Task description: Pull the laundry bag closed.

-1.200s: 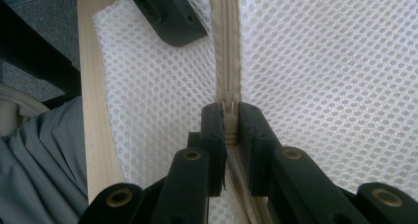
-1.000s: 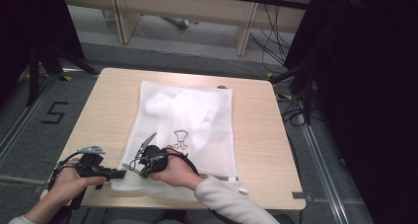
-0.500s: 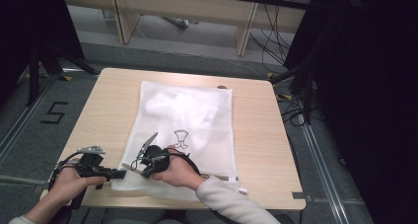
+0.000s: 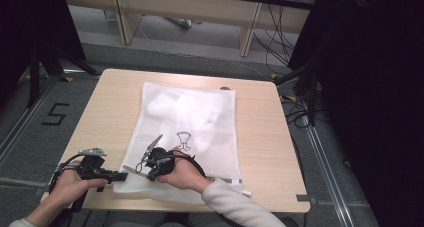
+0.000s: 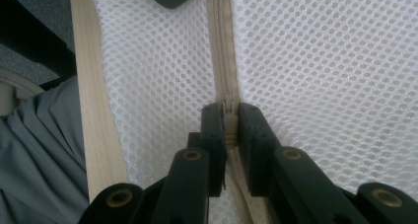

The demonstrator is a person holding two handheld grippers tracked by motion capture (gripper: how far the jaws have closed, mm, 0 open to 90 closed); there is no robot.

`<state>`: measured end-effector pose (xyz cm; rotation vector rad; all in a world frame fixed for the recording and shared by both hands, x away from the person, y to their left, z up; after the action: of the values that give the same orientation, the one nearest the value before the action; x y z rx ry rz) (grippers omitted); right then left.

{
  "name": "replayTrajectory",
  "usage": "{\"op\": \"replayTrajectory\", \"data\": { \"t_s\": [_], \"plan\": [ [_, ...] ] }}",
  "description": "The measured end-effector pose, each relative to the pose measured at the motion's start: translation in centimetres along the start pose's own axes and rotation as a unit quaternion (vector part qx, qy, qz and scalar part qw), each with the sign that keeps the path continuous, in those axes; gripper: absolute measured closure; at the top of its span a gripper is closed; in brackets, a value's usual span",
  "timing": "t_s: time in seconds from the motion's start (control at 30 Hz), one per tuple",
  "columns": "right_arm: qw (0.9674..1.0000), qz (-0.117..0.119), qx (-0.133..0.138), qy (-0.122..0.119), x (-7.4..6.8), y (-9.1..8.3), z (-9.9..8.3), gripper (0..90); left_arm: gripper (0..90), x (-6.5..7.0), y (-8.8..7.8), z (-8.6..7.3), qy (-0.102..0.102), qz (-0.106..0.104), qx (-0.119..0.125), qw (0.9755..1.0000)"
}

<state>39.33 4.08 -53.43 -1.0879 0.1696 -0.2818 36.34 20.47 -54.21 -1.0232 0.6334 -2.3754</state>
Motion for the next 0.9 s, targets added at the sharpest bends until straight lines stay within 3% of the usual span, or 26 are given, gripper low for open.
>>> {"op": "replayTrajectory", "data": {
  "t_s": [0.07, 0.5, 0.6, 0.67, 0.9],
  "plan": [
    [1.0, 0.0, 0.0, 0.005, 0.0, -0.1, 0.0, 82.3, 85.2, 0.0, 0.1, 0.0, -0.001, 0.002, 0.01, 0.9999],
    [1.0, -0.004, -0.004, 0.005, 0.2, -0.4, -0.5, 82.3, 85.2, -0.1, 0.1, 0.0, 0.002, 0.003, 0.006, 1.0],
    [0.9992, -0.006, -0.021, 0.032, -0.1, -0.6, -0.7, 82.3, 85.2, -0.1, 0.0, 0.0, 0.002, 0.003, -0.002, 1.0],
    [0.9999, -0.006, -0.006, 0.007, 0.3, -0.6, -0.7, 82.3, 85.2, -0.1, 0.1, 0.0, 0.001, 0.003, 0.006, 1.0],
    [0.9999, -0.007, -0.008, 0.003, 0.5, -0.8, -1.0, 82.3, 85.2, -0.2, 0.0, -0.1, 0.0, 0.002, -0.006, 1.0]
  ]
}}
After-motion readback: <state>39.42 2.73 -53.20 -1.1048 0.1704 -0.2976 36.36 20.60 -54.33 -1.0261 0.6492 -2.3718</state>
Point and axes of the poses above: each handheld gripper's, and its own axes: y roughly forward along the jaws, z roughly out of its top, x roughly to its right, the point moved 6 cm from there along y, roughly forward along the jaws, and after that the axes turned 9 degrees about -z, right-handed, at the moved point
